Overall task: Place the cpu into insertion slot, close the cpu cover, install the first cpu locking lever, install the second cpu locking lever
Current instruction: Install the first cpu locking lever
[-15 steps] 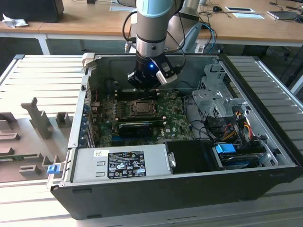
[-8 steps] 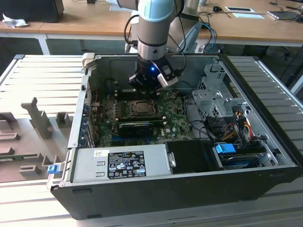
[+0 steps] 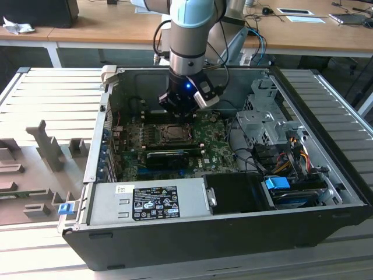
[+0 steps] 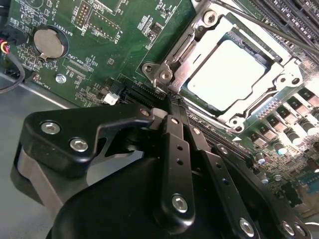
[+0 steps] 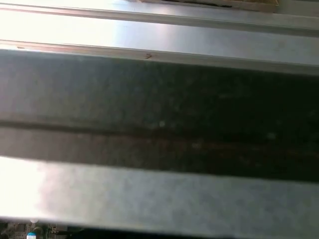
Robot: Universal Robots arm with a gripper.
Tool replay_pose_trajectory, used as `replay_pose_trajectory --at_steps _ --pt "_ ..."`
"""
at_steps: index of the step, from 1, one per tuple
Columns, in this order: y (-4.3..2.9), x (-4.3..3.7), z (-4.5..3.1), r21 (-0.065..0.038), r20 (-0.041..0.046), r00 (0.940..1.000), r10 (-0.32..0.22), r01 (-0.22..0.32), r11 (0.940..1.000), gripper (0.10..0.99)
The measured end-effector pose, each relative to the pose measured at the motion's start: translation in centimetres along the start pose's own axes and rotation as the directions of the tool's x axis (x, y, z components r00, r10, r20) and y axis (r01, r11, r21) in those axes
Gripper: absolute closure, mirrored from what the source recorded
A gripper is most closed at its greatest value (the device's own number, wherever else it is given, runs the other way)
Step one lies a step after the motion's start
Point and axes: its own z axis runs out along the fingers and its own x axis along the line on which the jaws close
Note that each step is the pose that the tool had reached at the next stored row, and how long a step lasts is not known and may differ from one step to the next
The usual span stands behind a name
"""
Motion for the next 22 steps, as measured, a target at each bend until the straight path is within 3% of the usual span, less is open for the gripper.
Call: replay_pose_trajectory --at_steps 6,10,22 --pt "0.00 0.00 0.09 0.000 -0.0001 1.0000 0.000 0.000 1.0000 0.980" --pt "0.13 -0.01 -1.20 0.001 -0.0002 1.0000 0.000 0.000 1.0000 0.980" --pt "-0.31 0.03 -1.24 0.001 -0.0001 1.0000 0.000 0.000 1.0000 0.980"
